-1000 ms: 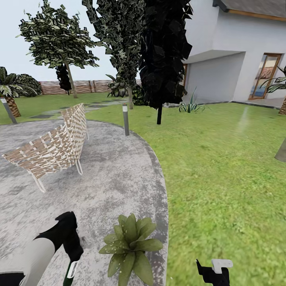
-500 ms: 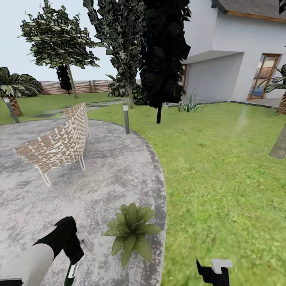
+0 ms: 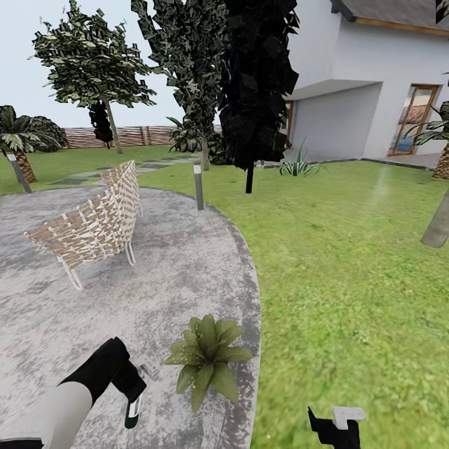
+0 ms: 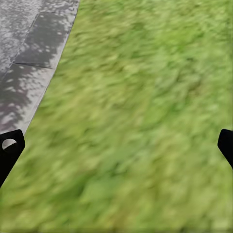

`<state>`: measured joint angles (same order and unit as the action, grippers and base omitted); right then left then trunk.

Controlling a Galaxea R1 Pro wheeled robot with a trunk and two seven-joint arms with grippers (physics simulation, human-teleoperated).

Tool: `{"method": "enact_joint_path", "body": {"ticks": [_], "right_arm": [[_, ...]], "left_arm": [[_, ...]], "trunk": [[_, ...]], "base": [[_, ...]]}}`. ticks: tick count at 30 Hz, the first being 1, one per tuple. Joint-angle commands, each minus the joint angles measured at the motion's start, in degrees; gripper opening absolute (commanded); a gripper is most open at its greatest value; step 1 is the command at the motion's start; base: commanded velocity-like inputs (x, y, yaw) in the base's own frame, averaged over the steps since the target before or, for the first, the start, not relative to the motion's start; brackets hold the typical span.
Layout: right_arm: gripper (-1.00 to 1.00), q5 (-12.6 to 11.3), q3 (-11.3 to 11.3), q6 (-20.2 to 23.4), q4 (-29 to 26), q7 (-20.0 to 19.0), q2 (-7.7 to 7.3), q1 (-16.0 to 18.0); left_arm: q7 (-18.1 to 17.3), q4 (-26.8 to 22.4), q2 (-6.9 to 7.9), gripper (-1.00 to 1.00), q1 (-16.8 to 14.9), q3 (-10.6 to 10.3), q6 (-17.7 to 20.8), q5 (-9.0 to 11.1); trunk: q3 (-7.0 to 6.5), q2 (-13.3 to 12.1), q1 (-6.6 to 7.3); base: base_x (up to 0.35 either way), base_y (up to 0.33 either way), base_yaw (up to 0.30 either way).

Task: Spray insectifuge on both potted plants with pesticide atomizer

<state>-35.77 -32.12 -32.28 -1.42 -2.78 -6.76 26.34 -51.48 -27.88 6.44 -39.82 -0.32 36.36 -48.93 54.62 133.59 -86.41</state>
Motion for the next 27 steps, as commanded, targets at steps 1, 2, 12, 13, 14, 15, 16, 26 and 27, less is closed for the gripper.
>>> {"method": "enact_joint_path", "body": {"ticks": [1, 2, 12, 13, 14, 15, 16, 26, 27], "right_arm": [[1.0, -0.6, -0.3, -0.1, 0.0, -0.3, -0.01, 0.0], [1.0, -0.6, -0.3, -0.1, 0.0, -0.3, -0.01, 0.0], [1.0, -0.6, -0.3, -0.1, 0.0, -0.3, -0.01, 0.0], [1.0, -0.6, -0.3, -0.1, 0.0, -0.3, -0.01, 0.0], [1.0, -0.6, -0.3, -0.1, 0.0, -0.3, -0.01, 0.0], [1.0, -0.6, -0.3, -0.1, 0.0, -0.3, -0.01, 0.0], [1.0, -0.6, -0.3, -0.1, 0.0, -0.3, -0.01, 0.0], [1.0, -0.6, -0.3, -0.1, 0.0, -0.3, -0.01, 0.0], [1.0, -0.6, -0.3, -0.1, 0.0, -0.3, -0.01, 0.0]], "left_arm": [[-0.3, -0.1, -0.01, -1.0, 0.1, 0.0, 0.3, -0.3], [-0.3, -0.1, -0.02, -1.0, 0.1, 0.0, 0.3, -0.3], [-0.3, -0.1, -0.36, -1.0, 0.2, -0.2, 0.3, -0.4], [-0.3, -0.1, -0.41, -1.0, 0.2, -0.3, 0.3, -0.4], [-0.3, -0.1, -0.46, -1.0, 0.2, -0.3, 0.3, -0.4], [-0.3, -0.1, -0.63, -1.0, 0.2, -0.3, 0.3, -0.3], [-0.3, -0.1, -1.06, -1.0, 0.2, -0.3, 0.3, -0.5], [1.1, 0.1, -1.46, -1.0, 0.2, -0.4, 0.2, -0.8], [3.0, 0.9, -1.44, -1.0, 0.3, -0.4, 0.2, -0.8]], "trunk": [[0.06, 0.0, 0.01], [0.06, 0.0, 0.01], [0.06, 0.0, 0.01], [0.06, 0.0, 0.01], [0.06, 0.0, 0.01], [0.06, 0.0, 0.01], [0.06, 0.0, 0.01], [0.06, 0.0, 0.01], [0.06, 0.0, 0.01]], "base": [[0.0, 0.0, 0.0], [0.0, 0.0, 0.0], [0.0, 0.0, 0.005], [0.0, 0.0, 0.129], [0.0, 0.0, 0.178], [0.0, 0.0, 0.224], [0.0, 0.0, 0.253], [0.095, -0.165, 0.134], [0.126, -0.228, 0.002]]}}
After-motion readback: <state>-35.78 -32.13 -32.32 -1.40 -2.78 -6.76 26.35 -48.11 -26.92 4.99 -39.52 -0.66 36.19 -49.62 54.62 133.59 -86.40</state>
